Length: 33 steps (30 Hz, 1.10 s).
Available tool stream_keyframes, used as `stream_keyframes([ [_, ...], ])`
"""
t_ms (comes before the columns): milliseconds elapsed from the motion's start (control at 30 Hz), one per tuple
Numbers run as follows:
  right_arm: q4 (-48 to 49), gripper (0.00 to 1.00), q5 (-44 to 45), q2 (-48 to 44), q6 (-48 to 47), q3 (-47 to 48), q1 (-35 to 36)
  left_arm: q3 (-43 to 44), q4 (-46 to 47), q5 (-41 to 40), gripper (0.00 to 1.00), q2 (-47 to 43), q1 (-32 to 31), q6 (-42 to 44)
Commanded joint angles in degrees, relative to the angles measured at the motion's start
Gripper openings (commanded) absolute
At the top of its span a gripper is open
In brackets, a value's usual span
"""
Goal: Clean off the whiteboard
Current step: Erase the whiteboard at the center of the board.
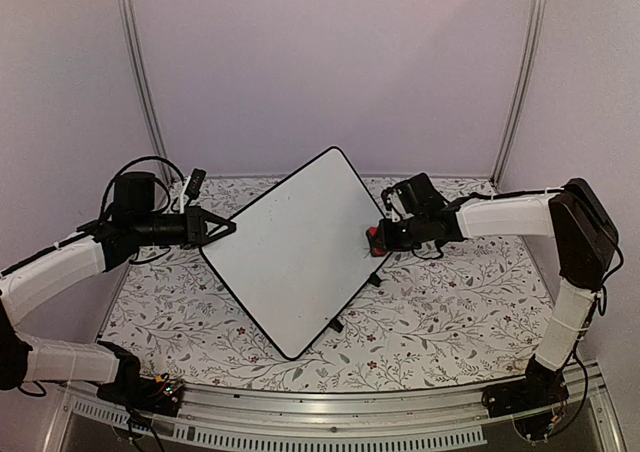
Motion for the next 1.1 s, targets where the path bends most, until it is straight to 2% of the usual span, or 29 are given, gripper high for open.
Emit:
stream_keyframes([
  [0,0.4,0.0,-4.7,0.6,-2.1,-3.1,0.1,-0.8,0.5,5.0,0.0,0.6,-0.8,2.7],
  [167,0.8,0.0,-5.7,-0.6,-1.8,-5.7,1.5,-0.8,0.5,4.9,0.0,1.0,-0.8,2.6],
  [1067,-2.0,0.0,-8.8,-0.8,-0.6,-7.0,7.4,-0.8,0.3,4.6,0.0,0.8,-0.9,2.7],
])
